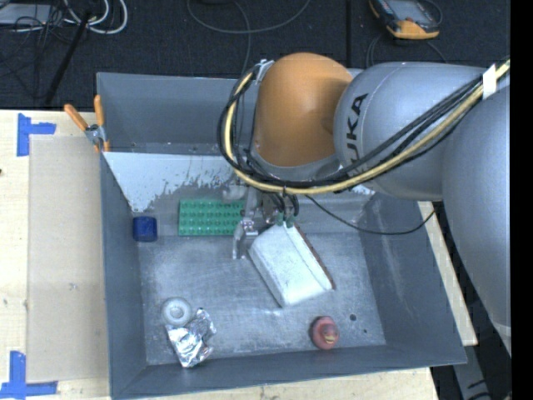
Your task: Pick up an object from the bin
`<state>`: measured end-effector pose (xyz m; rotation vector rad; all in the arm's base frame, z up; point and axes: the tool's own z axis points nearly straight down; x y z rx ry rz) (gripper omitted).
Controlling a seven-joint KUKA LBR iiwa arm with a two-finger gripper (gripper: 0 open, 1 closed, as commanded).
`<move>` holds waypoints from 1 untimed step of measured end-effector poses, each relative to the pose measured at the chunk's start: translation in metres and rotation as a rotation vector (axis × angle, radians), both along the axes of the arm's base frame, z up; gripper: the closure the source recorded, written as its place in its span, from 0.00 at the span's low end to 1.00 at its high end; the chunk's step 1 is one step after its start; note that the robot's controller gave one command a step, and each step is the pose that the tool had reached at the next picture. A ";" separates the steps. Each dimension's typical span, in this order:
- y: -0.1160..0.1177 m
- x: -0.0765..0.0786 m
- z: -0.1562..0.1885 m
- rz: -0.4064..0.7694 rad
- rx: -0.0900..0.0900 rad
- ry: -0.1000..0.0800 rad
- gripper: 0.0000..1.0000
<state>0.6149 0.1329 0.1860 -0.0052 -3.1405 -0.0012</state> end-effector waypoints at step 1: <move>0.023 0.007 -0.090 -0.025 0.005 -0.002 0.00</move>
Offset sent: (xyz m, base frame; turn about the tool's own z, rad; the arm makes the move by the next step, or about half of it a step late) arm 0.0068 0.0226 -0.1160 0.0300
